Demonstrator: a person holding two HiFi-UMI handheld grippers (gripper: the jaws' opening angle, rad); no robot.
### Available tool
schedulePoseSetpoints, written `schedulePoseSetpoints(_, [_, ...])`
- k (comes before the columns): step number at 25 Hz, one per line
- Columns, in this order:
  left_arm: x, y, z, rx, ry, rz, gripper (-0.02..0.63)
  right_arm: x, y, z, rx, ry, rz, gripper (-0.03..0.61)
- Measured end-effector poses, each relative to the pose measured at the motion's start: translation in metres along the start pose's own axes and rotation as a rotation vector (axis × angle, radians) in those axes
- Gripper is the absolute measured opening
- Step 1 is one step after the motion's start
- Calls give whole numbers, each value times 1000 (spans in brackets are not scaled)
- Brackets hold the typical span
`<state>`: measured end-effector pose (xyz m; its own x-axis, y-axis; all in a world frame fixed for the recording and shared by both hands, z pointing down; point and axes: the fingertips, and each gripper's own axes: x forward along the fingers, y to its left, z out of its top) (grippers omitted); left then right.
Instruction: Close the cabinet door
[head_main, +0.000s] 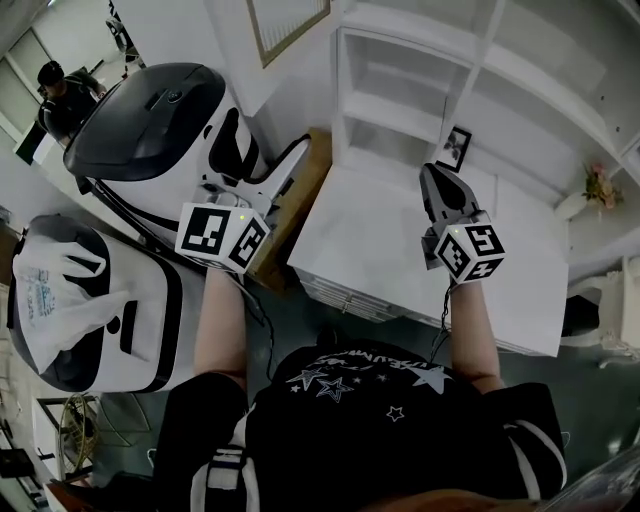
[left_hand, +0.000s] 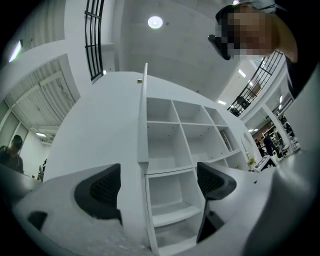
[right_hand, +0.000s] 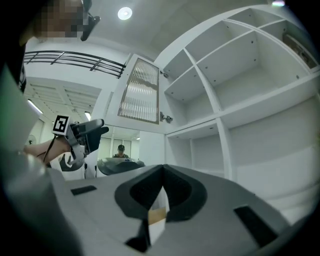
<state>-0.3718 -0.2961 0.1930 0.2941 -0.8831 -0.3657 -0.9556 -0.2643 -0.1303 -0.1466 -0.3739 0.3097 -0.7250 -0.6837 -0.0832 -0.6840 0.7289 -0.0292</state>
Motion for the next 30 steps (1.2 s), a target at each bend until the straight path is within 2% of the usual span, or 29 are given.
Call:
schedulePoseSetpoints(6, [22, -1, 31, -1, -84, -134, 476, 23, 10, 4, -16, -21, -38, 6])
schedulePoseSetpoints(11, [36, -13, 41, 54, -106, -230, 476, 30, 13, 4, -18, -32, -78, 6])
schedulePoseSetpoints(16, [38, -25, 45, 7, -137, -260, 476, 25, 6, 0, -9, -34, -115, 6])
schedulePoseSetpoints(20, [40, -40, 46, -7, -121, -285, 474, 19, -5, 0, 5, -32, -124, 6])
schedulePoseSetpoints(23, [43, -55, 48, -58, -121, -312, 424, 14, -14, 1, 8, -33, -117, 5])
schedulePoseSetpoints(30, [68, -89, 44, -81, -132, -306, 285, 0, -44, 6, 25, -35, -107, 6])
